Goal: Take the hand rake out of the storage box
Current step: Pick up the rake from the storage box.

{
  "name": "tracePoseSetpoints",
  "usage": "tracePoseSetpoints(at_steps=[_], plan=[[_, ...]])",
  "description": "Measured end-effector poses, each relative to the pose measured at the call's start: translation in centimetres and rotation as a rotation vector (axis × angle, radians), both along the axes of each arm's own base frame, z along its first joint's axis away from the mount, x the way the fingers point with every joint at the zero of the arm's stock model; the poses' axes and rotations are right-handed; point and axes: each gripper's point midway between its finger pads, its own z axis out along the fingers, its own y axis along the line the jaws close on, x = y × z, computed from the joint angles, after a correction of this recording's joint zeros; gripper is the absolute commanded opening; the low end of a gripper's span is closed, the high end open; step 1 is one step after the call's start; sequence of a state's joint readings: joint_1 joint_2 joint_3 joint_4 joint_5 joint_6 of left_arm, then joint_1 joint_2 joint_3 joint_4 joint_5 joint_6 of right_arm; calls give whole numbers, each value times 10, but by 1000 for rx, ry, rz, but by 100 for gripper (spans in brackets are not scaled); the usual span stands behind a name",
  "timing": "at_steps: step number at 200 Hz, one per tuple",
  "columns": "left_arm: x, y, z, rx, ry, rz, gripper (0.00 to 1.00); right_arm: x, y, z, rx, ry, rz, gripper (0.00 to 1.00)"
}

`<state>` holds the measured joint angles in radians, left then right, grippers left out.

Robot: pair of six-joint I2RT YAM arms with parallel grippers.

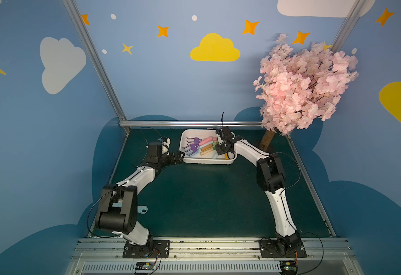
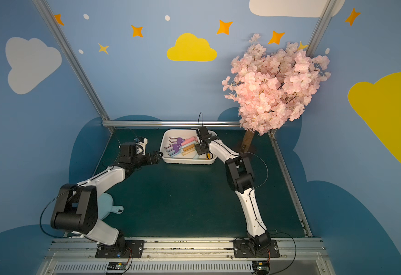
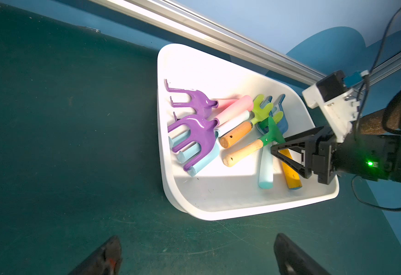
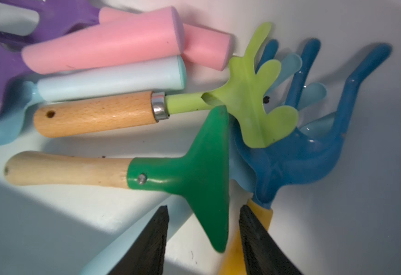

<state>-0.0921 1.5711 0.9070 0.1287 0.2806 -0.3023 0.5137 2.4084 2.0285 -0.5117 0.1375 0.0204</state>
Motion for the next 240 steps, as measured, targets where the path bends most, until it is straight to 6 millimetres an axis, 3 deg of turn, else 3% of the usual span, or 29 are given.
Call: tracePoseSetpoints(at_steps=[49, 97, 182, 240], plan=[[-2, 0, -3, 5, 15, -1, 100, 18, 2, -8, -49, -36, 8, 40], [-3, -1, -4, 4, 17, -4, 100, 20, 0, -8, -70, -47, 12, 20], [-5, -6, -1, -7, 18, -23, 100, 18, 2, -3, -80, -69, 14, 0], [3, -15, 25, -43, -31, -67, 100, 7, -4, 14, -66, -88, 18, 0]])
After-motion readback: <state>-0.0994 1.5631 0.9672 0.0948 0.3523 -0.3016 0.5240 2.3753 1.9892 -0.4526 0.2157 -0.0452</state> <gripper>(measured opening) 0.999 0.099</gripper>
